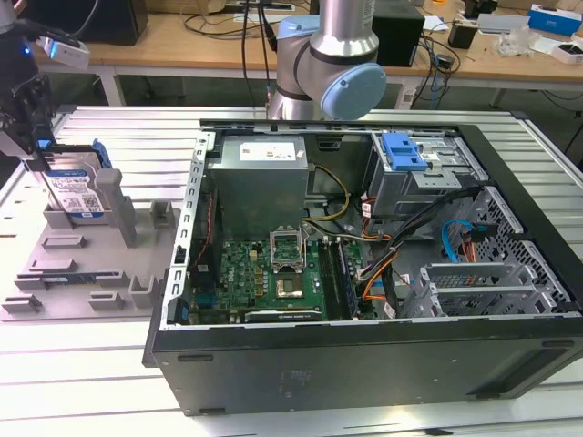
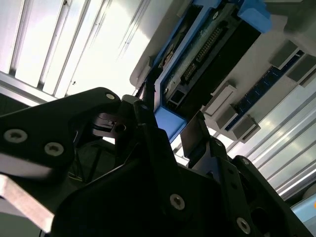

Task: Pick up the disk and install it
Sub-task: 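Pick up the disk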

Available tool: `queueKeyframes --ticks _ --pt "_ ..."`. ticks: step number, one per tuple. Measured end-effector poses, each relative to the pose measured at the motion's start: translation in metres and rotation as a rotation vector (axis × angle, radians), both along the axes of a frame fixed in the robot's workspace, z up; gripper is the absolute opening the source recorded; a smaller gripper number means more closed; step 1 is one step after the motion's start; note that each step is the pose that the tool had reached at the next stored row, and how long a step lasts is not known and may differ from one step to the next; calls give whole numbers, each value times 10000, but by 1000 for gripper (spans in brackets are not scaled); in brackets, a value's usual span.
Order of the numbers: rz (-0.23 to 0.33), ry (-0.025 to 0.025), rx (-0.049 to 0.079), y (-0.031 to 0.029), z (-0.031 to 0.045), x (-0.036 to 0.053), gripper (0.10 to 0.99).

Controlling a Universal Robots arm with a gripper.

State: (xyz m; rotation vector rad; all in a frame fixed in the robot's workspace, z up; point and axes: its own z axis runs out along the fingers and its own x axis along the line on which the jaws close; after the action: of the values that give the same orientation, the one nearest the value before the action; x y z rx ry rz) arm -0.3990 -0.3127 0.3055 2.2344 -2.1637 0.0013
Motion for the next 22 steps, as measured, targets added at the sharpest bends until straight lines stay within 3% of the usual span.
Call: queueKeyframes --ticks 12,15,16,22 --pt "15 1 0 0 -70 0 482" --pt "15 1 -1 0 -75 0 467" --pt "14 2 -1 0 -76 0 396" --pt "15 1 0 0 -79 0 396"
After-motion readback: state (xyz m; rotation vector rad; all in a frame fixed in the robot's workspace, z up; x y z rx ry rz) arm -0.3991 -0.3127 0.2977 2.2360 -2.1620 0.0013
